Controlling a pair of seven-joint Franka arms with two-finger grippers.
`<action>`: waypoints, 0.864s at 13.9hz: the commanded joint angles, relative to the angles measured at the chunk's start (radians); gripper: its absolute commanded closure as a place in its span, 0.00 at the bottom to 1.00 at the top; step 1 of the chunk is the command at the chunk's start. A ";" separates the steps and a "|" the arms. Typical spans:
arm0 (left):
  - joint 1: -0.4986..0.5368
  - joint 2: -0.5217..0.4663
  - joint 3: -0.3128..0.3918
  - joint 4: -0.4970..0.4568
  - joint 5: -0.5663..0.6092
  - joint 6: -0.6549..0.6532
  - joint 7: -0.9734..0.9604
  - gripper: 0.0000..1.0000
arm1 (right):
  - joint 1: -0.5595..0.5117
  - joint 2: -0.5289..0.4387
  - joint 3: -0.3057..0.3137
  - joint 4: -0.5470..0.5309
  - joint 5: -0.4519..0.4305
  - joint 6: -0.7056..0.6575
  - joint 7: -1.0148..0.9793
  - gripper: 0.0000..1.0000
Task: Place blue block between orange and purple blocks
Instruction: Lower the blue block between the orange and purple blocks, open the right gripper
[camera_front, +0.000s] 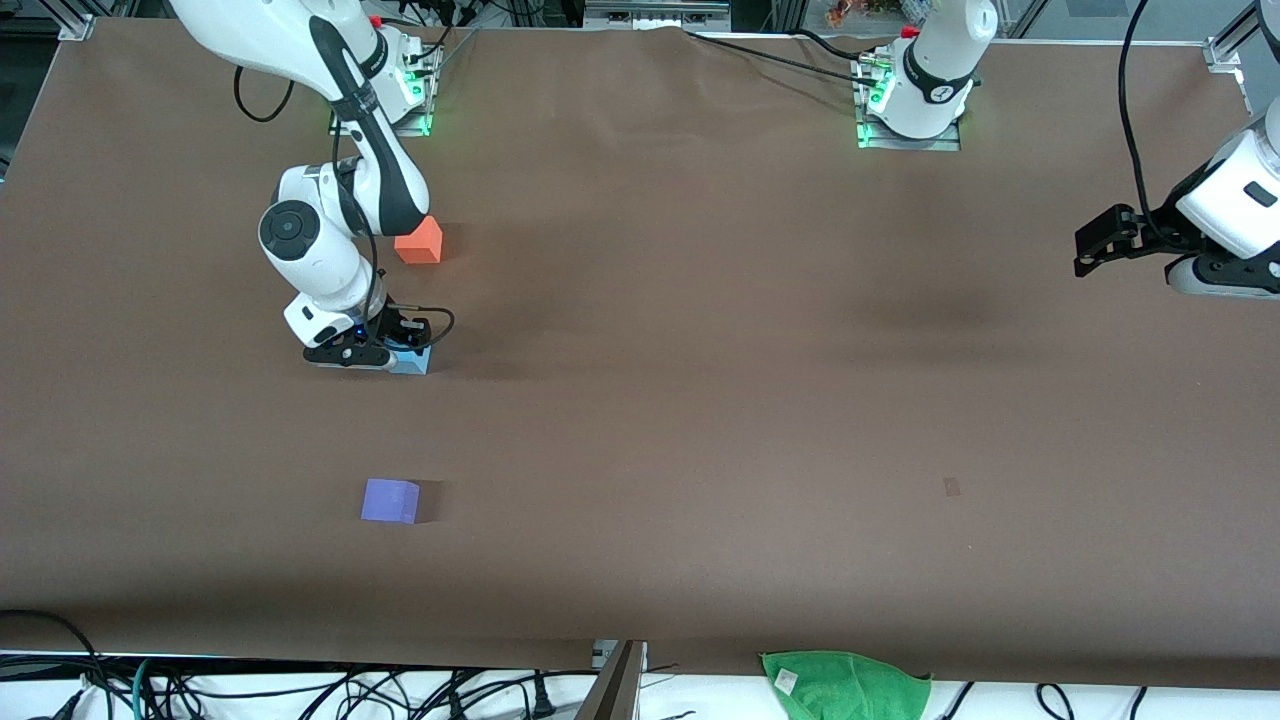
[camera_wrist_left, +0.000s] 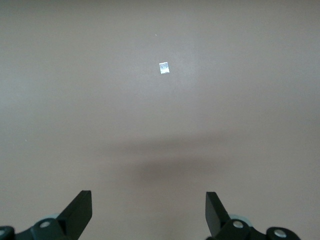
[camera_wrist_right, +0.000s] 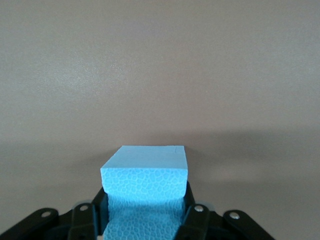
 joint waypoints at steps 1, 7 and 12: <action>0.003 0.015 0.000 0.033 -0.006 -0.019 0.007 0.00 | 0.000 -0.010 0.004 -0.017 0.018 0.021 -0.019 0.00; 0.003 0.015 0.000 0.033 -0.006 -0.019 0.009 0.00 | 0.000 -0.055 0.004 0.028 0.016 -0.055 -0.047 0.00; 0.003 0.015 0.000 0.033 -0.007 -0.019 0.009 0.00 | -0.005 -0.081 -0.006 0.250 0.003 -0.417 -0.068 0.00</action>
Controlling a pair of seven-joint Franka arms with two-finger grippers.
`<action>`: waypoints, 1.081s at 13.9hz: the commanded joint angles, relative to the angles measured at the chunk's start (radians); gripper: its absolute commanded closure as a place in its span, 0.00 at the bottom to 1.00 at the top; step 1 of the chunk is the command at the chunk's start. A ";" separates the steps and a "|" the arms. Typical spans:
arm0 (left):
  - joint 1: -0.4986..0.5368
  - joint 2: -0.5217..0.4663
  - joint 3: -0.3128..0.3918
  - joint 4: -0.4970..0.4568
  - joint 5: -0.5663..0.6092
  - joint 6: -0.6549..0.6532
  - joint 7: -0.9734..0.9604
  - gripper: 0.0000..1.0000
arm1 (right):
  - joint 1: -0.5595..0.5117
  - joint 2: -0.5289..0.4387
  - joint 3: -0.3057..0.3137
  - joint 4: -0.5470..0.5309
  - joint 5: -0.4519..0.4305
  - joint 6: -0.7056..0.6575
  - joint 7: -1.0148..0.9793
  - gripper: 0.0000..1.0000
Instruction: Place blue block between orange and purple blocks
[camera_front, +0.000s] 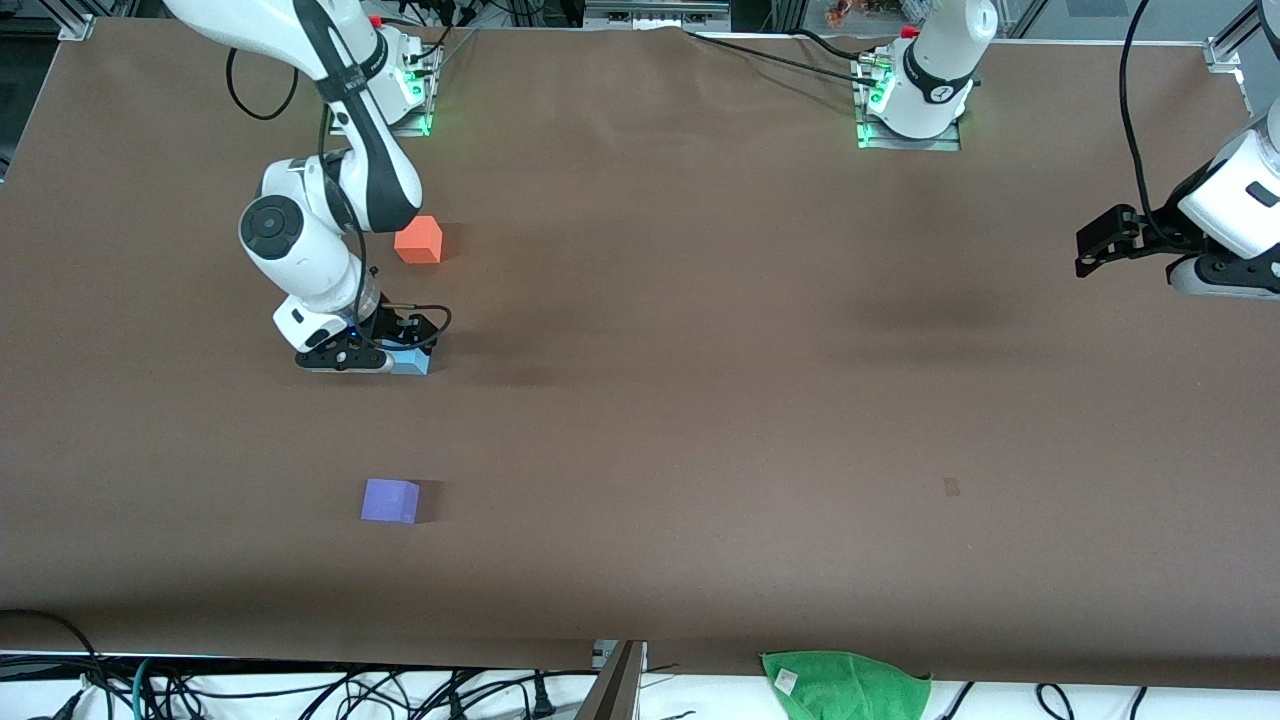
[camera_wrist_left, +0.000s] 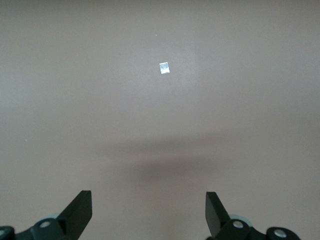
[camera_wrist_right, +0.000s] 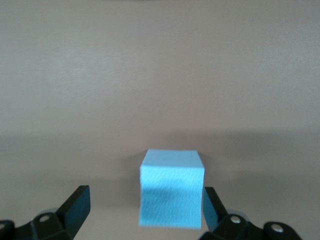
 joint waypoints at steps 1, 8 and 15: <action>0.003 0.015 0.000 0.032 -0.006 -0.019 0.010 0.00 | -0.008 -0.010 -0.019 0.171 0.002 -0.250 -0.050 0.00; 0.003 0.013 0.000 0.032 -0.006 -0.019 0.009 0.00 | -0.008 -0.011 -0.125 0.530 -0.098 -0.715 -0.221 0.00; 0.003 0.015 0.000 0.034 -0.007 -0.021 0.006 0.00 | -0.107 -0.075 -0.087 0.710 -0.089 -1.024 -0.231 0.00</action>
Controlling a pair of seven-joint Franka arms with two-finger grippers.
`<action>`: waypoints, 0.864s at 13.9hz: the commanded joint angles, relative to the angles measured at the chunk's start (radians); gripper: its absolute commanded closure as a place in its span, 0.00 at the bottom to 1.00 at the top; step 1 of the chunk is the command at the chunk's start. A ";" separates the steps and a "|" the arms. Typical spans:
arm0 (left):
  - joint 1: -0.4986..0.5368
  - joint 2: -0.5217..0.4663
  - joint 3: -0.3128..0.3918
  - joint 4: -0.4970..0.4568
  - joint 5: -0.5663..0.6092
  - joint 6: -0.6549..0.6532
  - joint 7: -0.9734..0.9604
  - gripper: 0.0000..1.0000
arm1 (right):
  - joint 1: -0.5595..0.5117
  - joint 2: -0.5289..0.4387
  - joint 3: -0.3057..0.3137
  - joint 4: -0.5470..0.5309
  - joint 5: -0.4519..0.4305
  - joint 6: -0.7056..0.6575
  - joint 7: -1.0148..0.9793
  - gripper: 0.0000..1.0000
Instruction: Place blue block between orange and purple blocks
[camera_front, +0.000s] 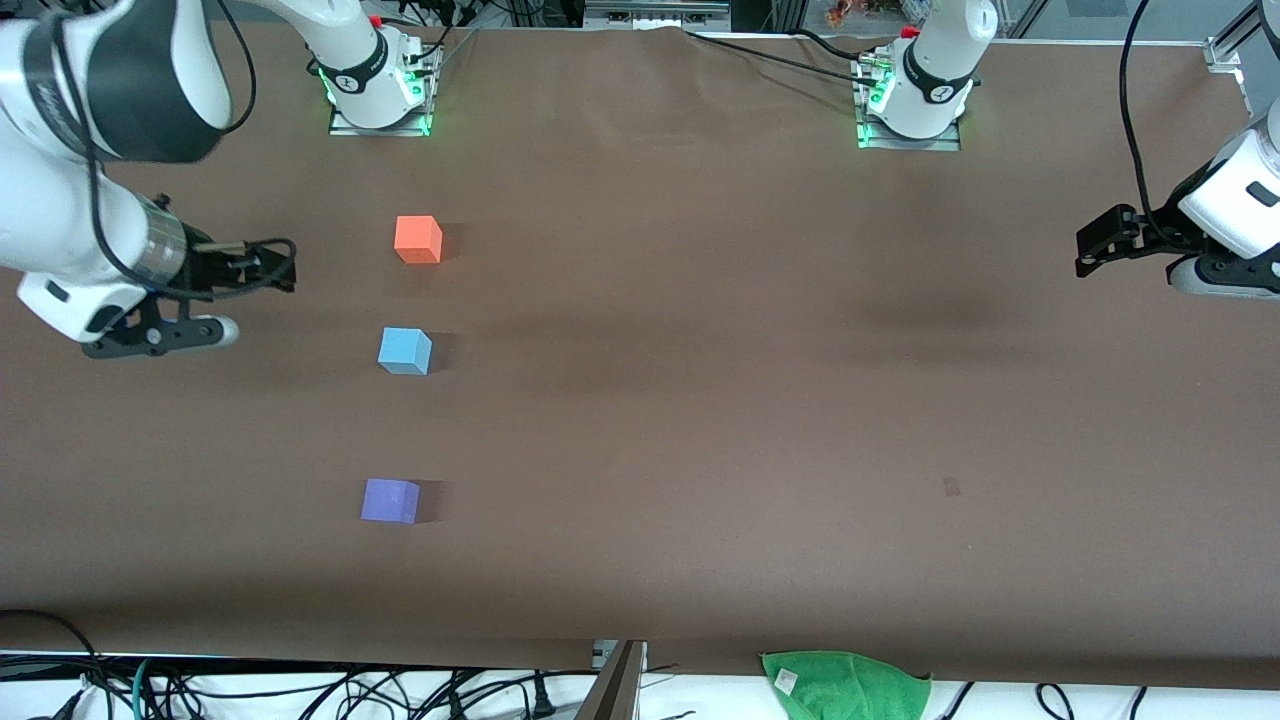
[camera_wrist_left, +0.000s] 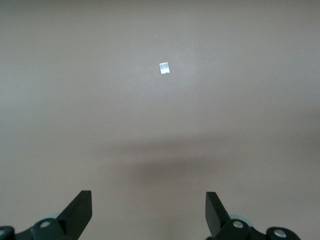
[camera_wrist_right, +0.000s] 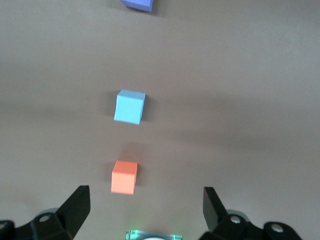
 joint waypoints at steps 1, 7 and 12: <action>0.003 0.013 0.000 0.033 -0.007 -0.021 0.006 0.00 | -0.106 -0.080 0.091 -0.012 -0.006 -0.046 -0.009 0.00; 0.003 0.013 -0.003 0.033 -0.006 -0.024 0.009 0.00 | -0.337 -0.201 0.346 -0.069 -0.082 -0.062 -0.015 0.00; 0.001 0.013 -0.005 0.035 -0.006 -0.025 0.007 0.00 | -0.400 -0.249 0.369 -0.066 -0.081 -0.062 -0.020 0.00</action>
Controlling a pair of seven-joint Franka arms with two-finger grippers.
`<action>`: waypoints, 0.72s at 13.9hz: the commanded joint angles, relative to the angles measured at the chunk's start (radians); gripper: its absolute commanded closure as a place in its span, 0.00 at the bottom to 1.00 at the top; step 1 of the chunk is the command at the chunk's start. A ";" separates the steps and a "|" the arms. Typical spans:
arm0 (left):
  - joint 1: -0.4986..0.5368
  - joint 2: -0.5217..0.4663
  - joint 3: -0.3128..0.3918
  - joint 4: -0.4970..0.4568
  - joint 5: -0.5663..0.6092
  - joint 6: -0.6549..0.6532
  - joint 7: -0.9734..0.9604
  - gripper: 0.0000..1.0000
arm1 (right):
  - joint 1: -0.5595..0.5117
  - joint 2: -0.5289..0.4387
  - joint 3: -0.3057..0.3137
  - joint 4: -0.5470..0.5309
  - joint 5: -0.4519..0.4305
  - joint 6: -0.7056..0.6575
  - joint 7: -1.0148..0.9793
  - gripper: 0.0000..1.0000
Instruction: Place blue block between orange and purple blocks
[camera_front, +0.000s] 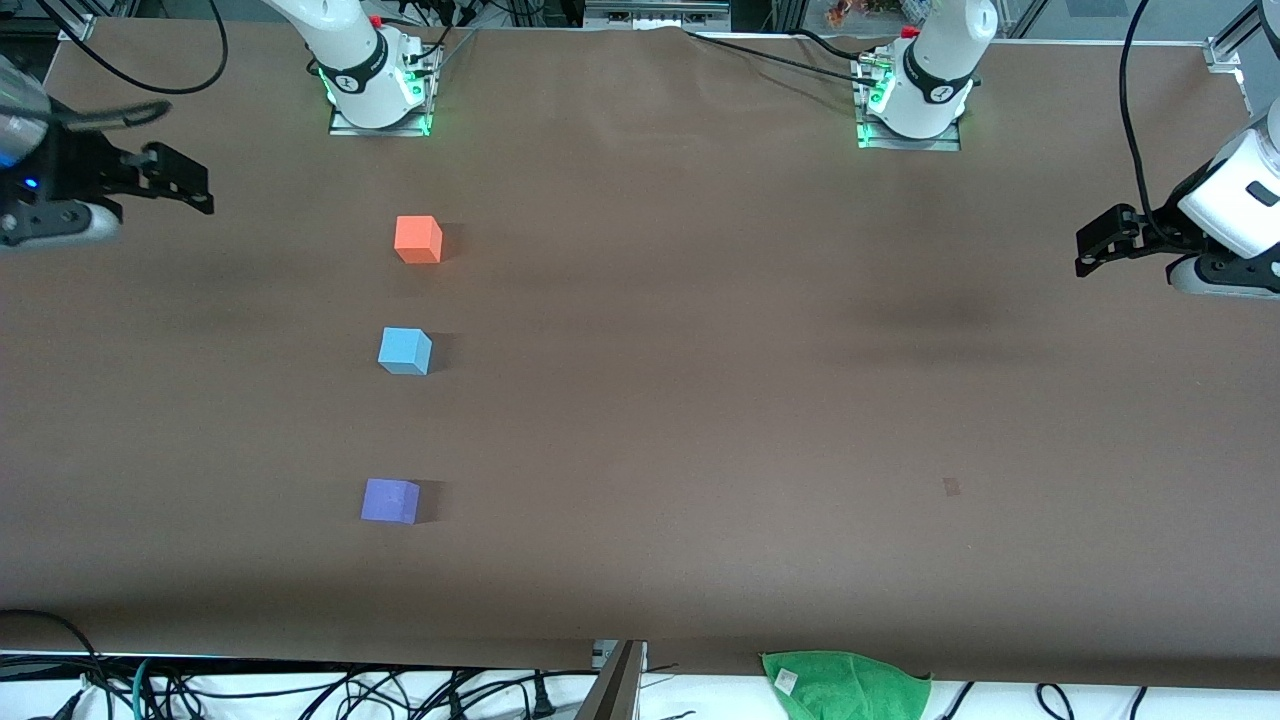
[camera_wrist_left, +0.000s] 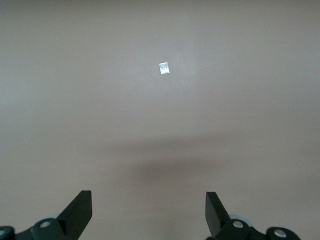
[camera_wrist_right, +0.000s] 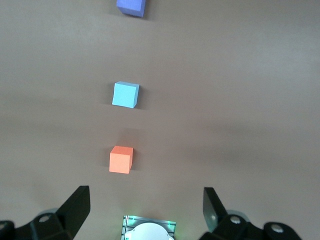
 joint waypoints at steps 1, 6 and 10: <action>0.001 0.013 -0.002 0.035 -0.006 -0.024 0.009 0.00 | -0.048 -0.030 0.029 -0.034 -0.009 0.000 -0.017 0.00; -0.003 0.012 0.000 0.040 -0.006 -0.032 0.010 0.00 | -0.054 -0.038 0.040 -0.042 -0.008 -0.013 -0.005 0.00; -0.006 0.012 -0.002 0.038 -0.006 -0.034 0.016 0.00 | -0.043 -0.009 0.035 -0.007 -0.017 -0.011 -0.011 0.00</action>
